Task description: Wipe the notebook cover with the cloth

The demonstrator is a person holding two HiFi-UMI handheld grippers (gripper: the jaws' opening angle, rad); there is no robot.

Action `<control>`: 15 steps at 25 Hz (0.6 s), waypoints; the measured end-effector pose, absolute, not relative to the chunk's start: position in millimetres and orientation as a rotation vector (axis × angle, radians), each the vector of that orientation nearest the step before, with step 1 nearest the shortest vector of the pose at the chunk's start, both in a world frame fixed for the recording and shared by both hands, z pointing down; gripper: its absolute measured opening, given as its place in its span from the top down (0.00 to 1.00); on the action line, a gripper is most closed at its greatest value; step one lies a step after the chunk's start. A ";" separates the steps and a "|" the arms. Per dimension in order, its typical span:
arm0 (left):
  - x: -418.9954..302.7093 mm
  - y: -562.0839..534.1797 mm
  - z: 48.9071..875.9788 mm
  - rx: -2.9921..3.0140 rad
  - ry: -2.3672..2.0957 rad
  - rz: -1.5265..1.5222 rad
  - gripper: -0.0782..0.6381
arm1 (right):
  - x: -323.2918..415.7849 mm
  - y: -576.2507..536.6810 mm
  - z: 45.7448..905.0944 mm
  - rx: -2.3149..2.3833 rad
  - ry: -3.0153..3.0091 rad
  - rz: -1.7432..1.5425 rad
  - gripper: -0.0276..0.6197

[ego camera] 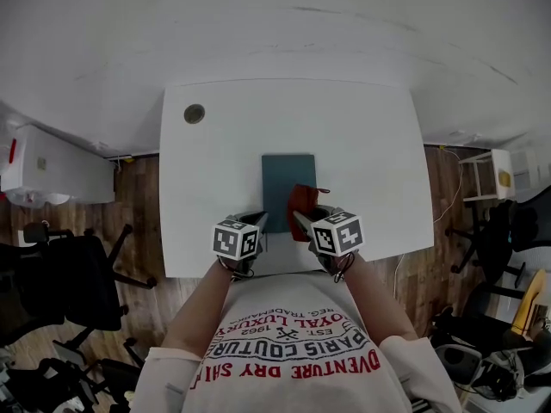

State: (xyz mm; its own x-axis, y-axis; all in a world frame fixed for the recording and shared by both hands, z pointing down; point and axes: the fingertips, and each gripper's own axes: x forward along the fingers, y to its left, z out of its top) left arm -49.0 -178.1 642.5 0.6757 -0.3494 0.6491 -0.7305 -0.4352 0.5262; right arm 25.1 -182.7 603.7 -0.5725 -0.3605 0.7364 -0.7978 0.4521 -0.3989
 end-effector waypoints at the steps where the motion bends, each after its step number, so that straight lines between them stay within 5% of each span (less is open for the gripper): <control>1: -48.8 -178.4 642.4 2.046 -0.825 0.574 0.88 | 14.6 -178.0 604.4 0.924 -2.148 1.005 0.84; 15: -53.3 -177.6 643.0 2.062 -0.836 0.586 0.88 | -27.7 -161.9 645.6 0.865 -2.063 1.163 0.84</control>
State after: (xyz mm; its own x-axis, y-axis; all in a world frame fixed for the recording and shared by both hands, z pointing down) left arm -53.3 -177.6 643.0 0.6719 -0.3527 0.6513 -0.7324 -0.4469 0.5136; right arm -27.7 -161.9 645.6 -0.6003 -0.2408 0.7627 -0.7772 0.4007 -0.4852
